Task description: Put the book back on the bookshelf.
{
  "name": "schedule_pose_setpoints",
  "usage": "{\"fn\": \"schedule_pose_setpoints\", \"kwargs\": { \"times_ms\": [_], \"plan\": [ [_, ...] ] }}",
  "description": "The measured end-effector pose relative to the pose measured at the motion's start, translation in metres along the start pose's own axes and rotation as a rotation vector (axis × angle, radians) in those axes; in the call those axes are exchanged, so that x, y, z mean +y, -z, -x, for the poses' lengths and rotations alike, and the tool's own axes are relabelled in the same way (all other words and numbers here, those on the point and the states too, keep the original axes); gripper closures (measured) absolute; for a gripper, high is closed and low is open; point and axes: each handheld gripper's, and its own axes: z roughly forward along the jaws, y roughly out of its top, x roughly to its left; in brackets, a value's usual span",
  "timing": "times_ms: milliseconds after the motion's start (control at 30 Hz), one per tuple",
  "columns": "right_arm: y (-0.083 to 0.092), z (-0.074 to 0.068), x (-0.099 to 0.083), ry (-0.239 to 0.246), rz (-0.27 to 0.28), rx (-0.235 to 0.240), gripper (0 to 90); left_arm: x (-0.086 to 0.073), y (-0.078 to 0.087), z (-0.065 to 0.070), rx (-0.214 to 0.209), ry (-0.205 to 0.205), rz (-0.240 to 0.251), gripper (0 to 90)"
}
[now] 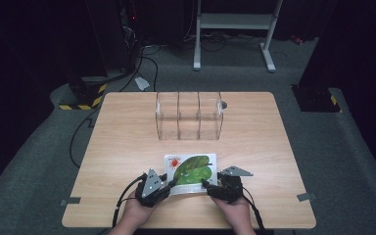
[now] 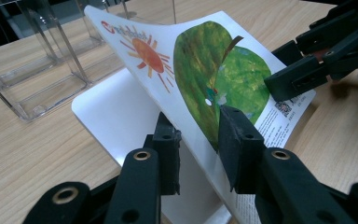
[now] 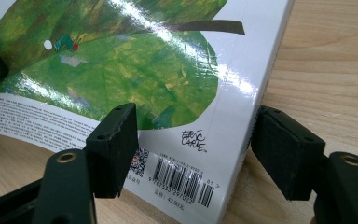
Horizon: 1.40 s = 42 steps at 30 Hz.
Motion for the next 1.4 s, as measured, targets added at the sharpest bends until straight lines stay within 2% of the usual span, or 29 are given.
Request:
{"fn": "schedule_pose_setpoints", "kwargs": {
  "times_ms": [100, 167, 267, 633, 967, 1233, 1400],
  "plan": [
    [0.002, -0.001, -0.001, 0.016, 0.012, -0.013, 33.1, 0.000, -0.001, -0.001, 0.002, 0.011, 0.001, 69.0],
    [0.006, -0.004, -0.004, 0.033, 0.028, -0.040, 34.5, 0.000, -0.001, -0.002, -0.002, 0.028, 0.005, 69.1],
    [0.009, -0.006, -0.006, 0.054, 0.043, -0.060, 36.5, 0.000, 0.000, -0.003, -0.001, 0.030, 0.016, 69.1],
    [0.015, -0.009, -0.008, 0.057, 0.072, -0.071, 42.9, -0.001, 0.002, -0.004, 0.011, 0.038, 0.025, 69.4],
    [0.027, -0.008, -0.007, 0.078, 0.153, -0.114, 48.3, -0.005, -0.004, -0.001, 0.033, 0.000, -0.032, 72.1],
    [0.028, -0.009, -0.009, 0.092, 0.160, -0.120, 48.2, -0.006, -0.005, -0.002, 0.028, -0.002, -0.046, 71.9],
    [0.031, -0.010, -0.010, 0.107, 0.173, -0.119, 48.4, -0.010, -0.008, -0.003, 0.013, -0.017, -0.089, 71.4]
  ]
}}
